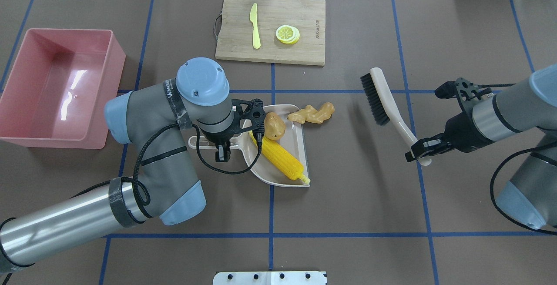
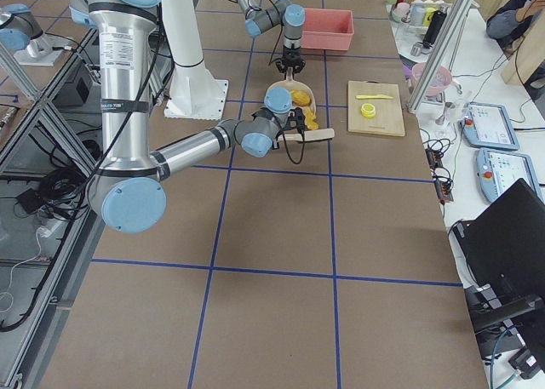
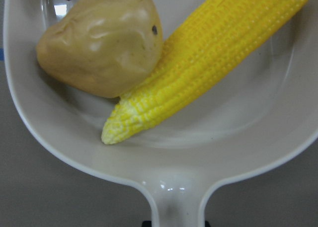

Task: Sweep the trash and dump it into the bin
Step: 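Lift the brush back away from the dustpan with the right gripper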

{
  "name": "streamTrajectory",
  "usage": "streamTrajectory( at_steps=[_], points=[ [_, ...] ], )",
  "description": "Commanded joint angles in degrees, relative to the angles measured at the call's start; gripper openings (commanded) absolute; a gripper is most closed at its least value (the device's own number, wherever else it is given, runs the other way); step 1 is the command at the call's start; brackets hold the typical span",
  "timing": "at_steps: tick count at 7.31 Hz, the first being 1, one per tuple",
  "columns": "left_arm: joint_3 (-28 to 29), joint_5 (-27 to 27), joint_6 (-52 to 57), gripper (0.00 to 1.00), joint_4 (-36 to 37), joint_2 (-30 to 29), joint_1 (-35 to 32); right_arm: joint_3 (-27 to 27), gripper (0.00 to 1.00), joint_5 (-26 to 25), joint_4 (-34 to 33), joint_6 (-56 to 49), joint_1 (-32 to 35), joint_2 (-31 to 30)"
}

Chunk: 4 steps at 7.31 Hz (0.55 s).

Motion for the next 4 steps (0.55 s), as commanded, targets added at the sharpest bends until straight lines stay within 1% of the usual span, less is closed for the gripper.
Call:
streamTrajectory(
  at_steps=[1, 3, 4],
  points=[
    [0.11, 0.43, -2.18, 0.0, -1.05, 0.47, 0.11, -1.51, 0.0, -1.73, -0.21, 0.89, -3.23, 3.38],
    [0.11, 1.83, -4.31, 0.0, -2.37, 0.73, 0.2, -1.16, 0.0, -5.59, 0.14, 6.23, -7.44, 4.52],
    [0.11, 1.84, -4.39, 0.0, -2.37, 0.73, 0.11, -1.08, 0.0, -6.39, 0.14, 6.35, -8.68, 4.88]
  ],
)
